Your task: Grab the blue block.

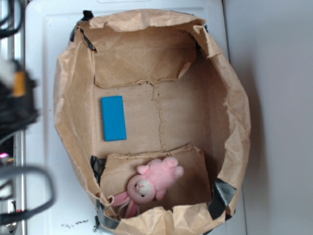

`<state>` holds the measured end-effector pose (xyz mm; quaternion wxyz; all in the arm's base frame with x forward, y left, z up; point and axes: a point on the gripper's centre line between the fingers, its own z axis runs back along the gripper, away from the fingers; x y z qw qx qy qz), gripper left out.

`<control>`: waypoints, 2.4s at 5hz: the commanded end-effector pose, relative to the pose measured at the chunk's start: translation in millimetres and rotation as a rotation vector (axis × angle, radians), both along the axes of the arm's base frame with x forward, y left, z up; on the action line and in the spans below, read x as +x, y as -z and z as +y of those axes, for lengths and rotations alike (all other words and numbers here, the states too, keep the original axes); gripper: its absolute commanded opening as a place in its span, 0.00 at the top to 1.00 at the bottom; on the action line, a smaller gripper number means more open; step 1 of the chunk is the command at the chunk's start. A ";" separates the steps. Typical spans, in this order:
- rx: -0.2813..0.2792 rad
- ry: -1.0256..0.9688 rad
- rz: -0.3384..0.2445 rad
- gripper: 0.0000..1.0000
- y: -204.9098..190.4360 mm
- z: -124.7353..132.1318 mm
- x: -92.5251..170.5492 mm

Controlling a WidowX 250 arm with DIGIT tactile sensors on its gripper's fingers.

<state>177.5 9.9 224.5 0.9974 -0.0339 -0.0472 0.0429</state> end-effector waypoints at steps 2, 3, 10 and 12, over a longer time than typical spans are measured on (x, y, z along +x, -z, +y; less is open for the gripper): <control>0.130 0.171 -0.107 0.00 31.3 50.0 99.7; 0.143 0.368 -0.119 0.00 46.4 43.1 108.6; 0.291 0.696 -0.184 0.00 88.5 21.3 93.6; 0.251 0.922 -0.192 0.00 106.2 16.3 104.2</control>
